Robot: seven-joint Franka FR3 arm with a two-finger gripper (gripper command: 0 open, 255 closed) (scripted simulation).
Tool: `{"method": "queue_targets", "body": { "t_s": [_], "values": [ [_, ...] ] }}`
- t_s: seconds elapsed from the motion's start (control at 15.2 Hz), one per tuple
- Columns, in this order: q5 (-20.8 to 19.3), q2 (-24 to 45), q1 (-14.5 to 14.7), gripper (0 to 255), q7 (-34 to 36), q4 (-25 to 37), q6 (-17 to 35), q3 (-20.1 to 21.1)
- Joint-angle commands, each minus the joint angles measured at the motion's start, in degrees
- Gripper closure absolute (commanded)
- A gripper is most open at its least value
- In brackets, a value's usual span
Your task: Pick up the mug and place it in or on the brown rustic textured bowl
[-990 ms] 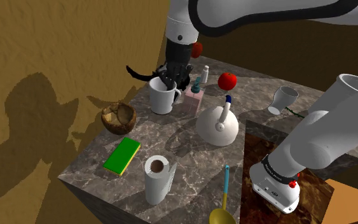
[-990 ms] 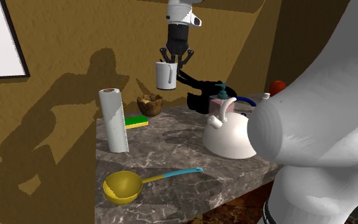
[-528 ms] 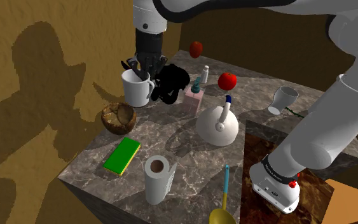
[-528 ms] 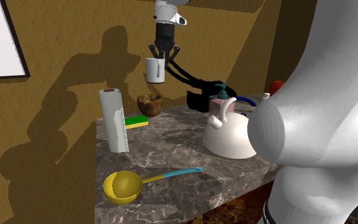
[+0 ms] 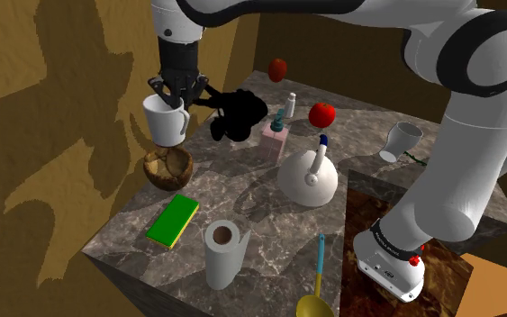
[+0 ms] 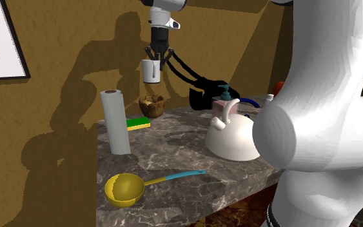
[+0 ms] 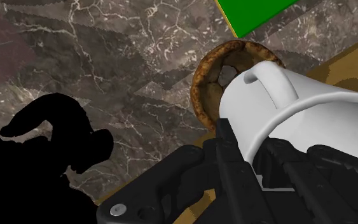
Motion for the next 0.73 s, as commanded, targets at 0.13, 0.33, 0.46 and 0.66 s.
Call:
{"method": "queue_targets", "body": {
  "t_s": [0.13, 0.33, 0.46, 0.66],
  "values": [
    [-0.02, -0.03, -0.3, 255, -0.08, -3.1, 3.09, -0.11],
    [-0.07, 0.02, -0.48, 255, -0.11, -5.37, 5.38, -0.19],
    [-0.14, 0.12, -0.58, 255, -0.11, -6.78, 6.88, -0.26],
    [-0.3, 0.39, -0.67, 255, -0.09, -8.75, 9.07, -0.37]
  ]
}}
